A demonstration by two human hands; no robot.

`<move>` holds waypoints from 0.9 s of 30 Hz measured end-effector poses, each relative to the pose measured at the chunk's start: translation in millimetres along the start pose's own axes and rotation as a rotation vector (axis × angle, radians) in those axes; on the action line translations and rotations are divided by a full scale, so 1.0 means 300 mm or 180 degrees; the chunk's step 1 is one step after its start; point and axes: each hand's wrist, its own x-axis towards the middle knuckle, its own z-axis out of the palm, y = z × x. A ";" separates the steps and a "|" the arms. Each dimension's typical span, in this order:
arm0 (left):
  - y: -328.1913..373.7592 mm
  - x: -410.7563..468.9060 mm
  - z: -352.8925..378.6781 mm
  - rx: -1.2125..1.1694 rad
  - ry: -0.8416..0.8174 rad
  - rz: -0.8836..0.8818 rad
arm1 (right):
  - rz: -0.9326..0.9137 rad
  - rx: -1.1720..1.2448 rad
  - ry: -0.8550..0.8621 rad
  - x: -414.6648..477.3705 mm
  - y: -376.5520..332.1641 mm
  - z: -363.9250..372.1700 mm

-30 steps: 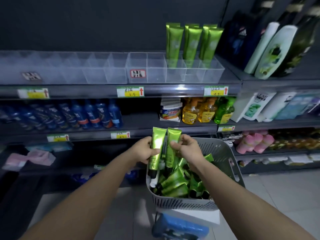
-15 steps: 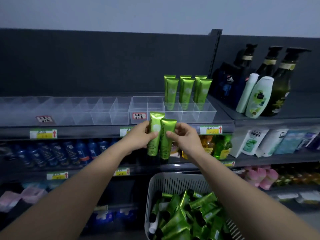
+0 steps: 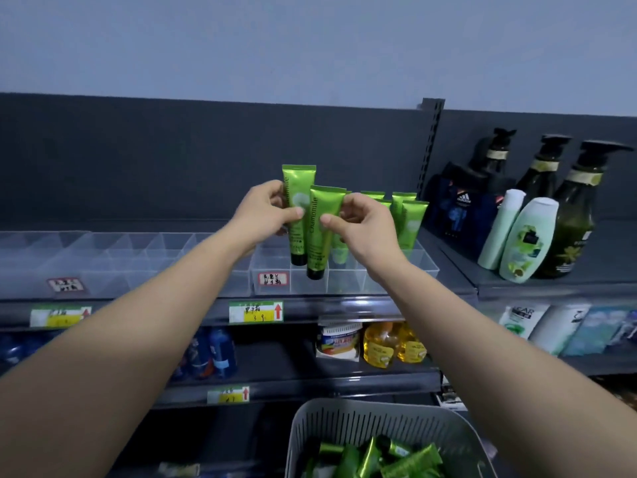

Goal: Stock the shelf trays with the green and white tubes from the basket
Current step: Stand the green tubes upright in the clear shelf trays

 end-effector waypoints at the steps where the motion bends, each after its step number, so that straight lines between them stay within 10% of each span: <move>1: 0.001 0.024 -0.006 -0.0016 0.0017 0.0014 | -0.0038 -0.0074 0.0020 0.015 -0.006 0.006; 27: -0.253 0.359 0.064 0.0904 -0.0311 0.0113 | -0.0013 -0.0842 0.0417 0.202 0.120 0.146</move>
